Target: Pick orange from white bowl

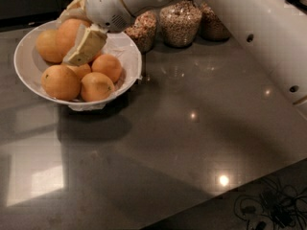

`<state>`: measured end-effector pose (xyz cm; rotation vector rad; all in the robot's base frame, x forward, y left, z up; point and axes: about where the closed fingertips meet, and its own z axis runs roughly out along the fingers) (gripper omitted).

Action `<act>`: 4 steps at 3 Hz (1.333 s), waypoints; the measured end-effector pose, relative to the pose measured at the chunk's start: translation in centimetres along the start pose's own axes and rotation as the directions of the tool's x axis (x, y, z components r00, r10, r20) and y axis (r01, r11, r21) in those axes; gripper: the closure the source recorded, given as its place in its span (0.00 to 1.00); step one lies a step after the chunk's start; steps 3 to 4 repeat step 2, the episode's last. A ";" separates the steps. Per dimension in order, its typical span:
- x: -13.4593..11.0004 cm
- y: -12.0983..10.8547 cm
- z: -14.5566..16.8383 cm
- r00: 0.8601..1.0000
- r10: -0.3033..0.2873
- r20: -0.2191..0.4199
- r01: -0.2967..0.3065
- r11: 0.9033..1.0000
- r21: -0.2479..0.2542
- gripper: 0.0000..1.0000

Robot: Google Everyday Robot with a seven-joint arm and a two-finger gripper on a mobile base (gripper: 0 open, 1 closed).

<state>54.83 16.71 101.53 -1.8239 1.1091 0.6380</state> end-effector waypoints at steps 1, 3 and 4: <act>2.4 1.9 -3.1 0.997 0.055 -0.056 -0.053 0.998 0.025 1.00; 2.7 2.1 -3.4 0.996 0.060 -0.060 -0.058 0.998 0.029 1.00; 2.7 2.1 -3.4 0.996 0.060 -0.060 -0.058 0.998 0.029 1.00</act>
Offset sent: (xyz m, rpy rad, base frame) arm -0.0057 -0.0376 -0.0105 -0.0340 0.0225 -0.0608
